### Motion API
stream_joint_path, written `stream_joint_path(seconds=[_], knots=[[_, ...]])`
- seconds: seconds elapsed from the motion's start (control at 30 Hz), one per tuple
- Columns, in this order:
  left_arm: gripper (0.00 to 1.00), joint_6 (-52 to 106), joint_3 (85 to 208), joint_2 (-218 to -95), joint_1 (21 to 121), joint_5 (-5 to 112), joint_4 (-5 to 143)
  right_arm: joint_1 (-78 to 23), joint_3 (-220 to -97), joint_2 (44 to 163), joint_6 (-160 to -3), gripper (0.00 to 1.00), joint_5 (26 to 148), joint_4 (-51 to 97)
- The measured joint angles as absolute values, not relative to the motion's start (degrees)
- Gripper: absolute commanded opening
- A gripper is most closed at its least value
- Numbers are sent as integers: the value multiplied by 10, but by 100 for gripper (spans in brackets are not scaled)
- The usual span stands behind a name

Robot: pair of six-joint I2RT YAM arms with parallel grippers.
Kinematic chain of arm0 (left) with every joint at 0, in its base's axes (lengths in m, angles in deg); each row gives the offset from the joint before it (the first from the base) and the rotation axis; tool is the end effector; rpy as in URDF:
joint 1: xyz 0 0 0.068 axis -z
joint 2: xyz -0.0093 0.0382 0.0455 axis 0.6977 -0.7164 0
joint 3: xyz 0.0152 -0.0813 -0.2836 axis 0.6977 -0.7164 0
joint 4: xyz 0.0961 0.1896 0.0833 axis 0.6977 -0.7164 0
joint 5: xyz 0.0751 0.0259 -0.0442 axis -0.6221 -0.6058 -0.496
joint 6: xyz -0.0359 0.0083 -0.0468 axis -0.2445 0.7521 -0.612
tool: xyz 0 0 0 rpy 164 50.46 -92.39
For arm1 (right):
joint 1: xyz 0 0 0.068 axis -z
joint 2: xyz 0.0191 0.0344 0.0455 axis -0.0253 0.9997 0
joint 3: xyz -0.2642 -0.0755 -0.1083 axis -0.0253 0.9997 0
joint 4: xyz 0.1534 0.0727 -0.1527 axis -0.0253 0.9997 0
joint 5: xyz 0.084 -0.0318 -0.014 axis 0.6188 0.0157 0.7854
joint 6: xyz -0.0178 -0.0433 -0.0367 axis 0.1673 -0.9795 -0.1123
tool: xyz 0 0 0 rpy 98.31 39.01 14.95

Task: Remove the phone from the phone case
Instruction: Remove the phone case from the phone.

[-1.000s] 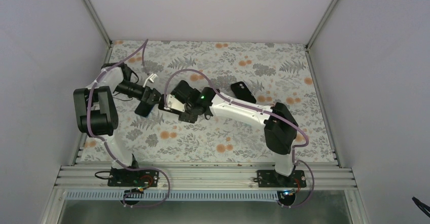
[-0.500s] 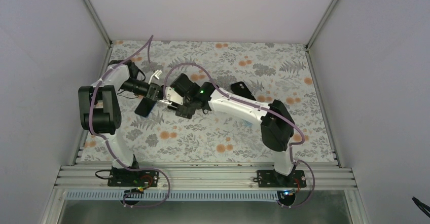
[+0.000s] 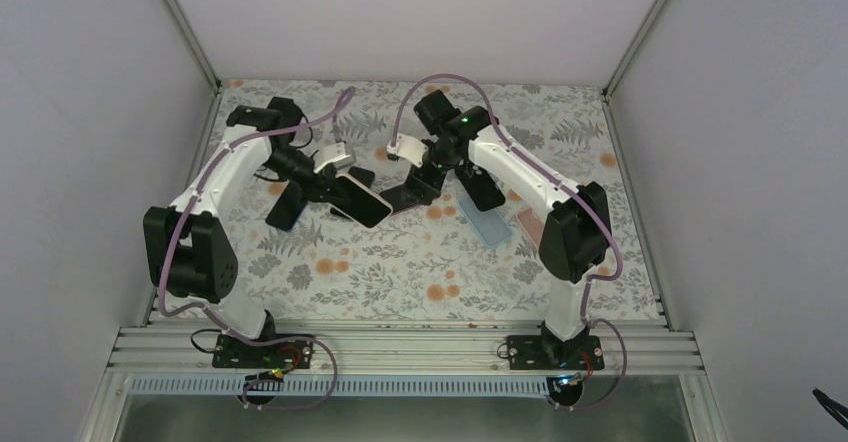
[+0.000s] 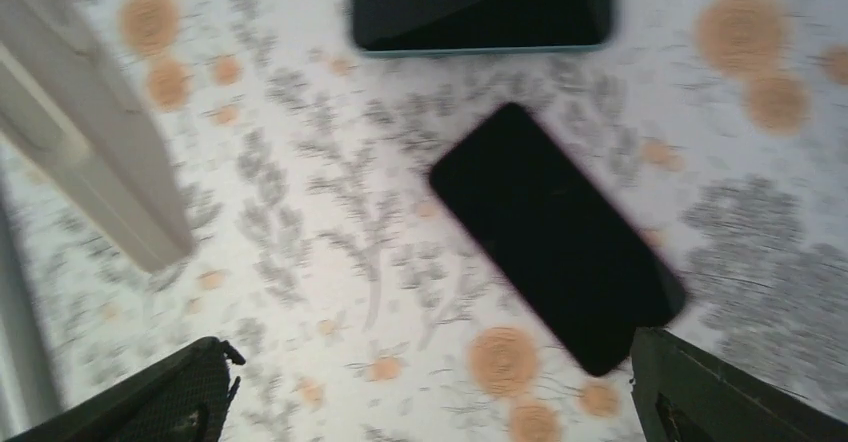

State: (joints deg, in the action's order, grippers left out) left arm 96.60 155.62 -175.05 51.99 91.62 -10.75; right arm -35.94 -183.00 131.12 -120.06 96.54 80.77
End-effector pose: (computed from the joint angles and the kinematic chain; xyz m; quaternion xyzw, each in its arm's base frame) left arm 0.2511 -0.0661 0.3075 0.4993 0.7715 -0.3581 0.1650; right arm 0.2896 0.2373 0.3064 -0.5731 0.7824 0.1545 0.1884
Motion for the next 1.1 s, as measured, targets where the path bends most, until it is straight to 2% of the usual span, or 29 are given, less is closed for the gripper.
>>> stream_joint_path(seconds=[0.27, 0.37, 1.1], knots=[[2, 975, 1607, -1734, 562, 869, -111, -386, -1830, 1311, -1241, 91, 1052, 876], [2, 975, 1615, -1734, 565, 858, -111, -386, -1830, 1311, -1247, 87, 1069, 881], [2, 968, 1624, -1683, 611, 853, -111, -372, -1828, 1330, -1264, 79, 1092, 865]])
